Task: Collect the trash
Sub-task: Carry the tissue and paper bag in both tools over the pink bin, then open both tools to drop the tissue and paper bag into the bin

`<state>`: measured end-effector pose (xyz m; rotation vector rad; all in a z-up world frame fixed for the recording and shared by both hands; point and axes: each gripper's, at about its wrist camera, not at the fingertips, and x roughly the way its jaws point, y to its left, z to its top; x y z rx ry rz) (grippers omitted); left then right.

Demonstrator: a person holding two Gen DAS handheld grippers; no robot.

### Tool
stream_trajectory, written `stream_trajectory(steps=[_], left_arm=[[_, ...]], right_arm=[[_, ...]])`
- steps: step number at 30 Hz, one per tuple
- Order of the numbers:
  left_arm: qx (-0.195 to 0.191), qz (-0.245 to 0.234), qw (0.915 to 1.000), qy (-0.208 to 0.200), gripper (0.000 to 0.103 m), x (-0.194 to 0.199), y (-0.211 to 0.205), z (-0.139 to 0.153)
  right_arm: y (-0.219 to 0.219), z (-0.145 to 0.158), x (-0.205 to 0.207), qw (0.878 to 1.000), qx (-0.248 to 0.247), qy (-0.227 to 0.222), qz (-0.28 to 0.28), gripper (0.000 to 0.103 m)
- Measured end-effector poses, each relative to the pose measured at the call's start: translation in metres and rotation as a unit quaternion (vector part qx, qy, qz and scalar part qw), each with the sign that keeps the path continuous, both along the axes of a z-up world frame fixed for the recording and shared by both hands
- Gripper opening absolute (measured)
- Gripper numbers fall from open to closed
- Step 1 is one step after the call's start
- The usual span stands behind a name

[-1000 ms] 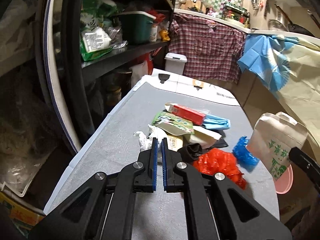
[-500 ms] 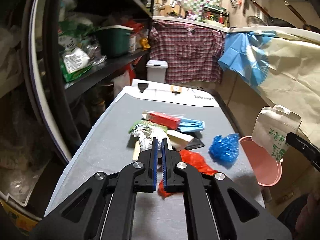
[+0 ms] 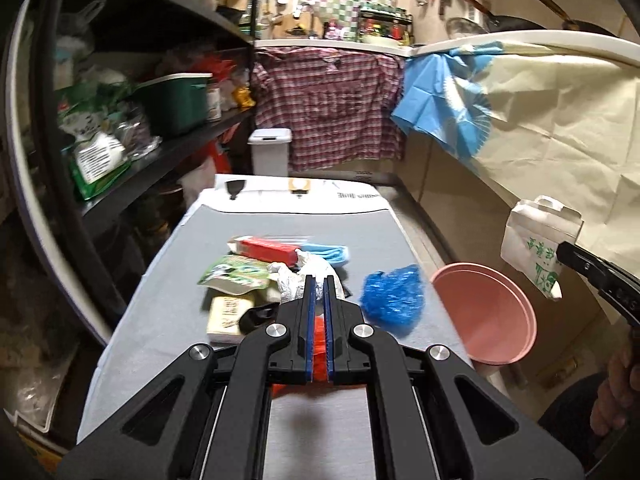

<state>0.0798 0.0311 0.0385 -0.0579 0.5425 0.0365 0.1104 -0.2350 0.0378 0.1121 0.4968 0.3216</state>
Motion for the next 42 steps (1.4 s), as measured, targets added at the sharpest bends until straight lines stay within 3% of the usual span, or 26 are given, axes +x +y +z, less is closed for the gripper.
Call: stream_trajectory(steps=[5, 15, 23, 34, 42], left_arm=[[0.006, -0.029, 0.9995, -0.003, 0.004, 0.009, -0.026, 0.003], [0.000, -0.095, 0.9955, -0.004, 0.004, 0.035, -0.069, 0.005], [-0.003, -0.165, 0.9863, 0.006, 0.004, 0.067, -0.106, 0.000], [-0.018, -0.232, 0.9717, 0.037, 0.004, 0.118, -0.143, -0.034], [-0.019, -0.249, 0.9670, 0.050, 0.004, 0.136, -0.156, -0.047]], right_arm=[[-0.020, -0.001, 0.005, 0.999, -0.021, -0.006, -0.033, 0.005], [-0.061, -0.013, 0.026, 0.996, -0.018, 0.010, -0.084, 0.005], [-0.072, -0.027, 0.047, 0.995, -0.011, 0.033, -0.097, 0.005], [-0.085, -0.050, 0.071, 0.991, -0.005, 0.057, -0.117, 0.005], [-0.086, -0.058, 0.079, 0.990, -0.013, 0.060, -0.126, 0.005]])
